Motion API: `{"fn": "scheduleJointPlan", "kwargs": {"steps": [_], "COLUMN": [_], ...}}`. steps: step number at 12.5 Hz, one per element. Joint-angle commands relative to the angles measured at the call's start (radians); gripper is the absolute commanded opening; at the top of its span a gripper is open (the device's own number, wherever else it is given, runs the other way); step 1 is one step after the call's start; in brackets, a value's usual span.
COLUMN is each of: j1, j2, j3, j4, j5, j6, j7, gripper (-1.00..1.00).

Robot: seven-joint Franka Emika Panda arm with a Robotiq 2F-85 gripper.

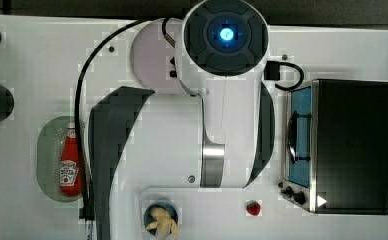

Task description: Pick ketchup from strainer and place it on the table

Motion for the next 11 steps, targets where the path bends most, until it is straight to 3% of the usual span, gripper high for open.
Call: {"fn": "scheduleJointPlan", "kwargs": {"steps": [1, 3, 11], "j1": [-0.104, -0.099, -0.048], "j2": [-0.259, -0.255, -0.159], "j3": [0.041, 0.057, 0.330], "j4": [-0.070, -0.070, -0.071], "j5": [0.021, 0.022, 0.021], "j6": [-0.231, -0.208, -0.096], "j7": [0.071, 0.071, 0.072], "gripper": [0.60, 0.99, 1.00]}}
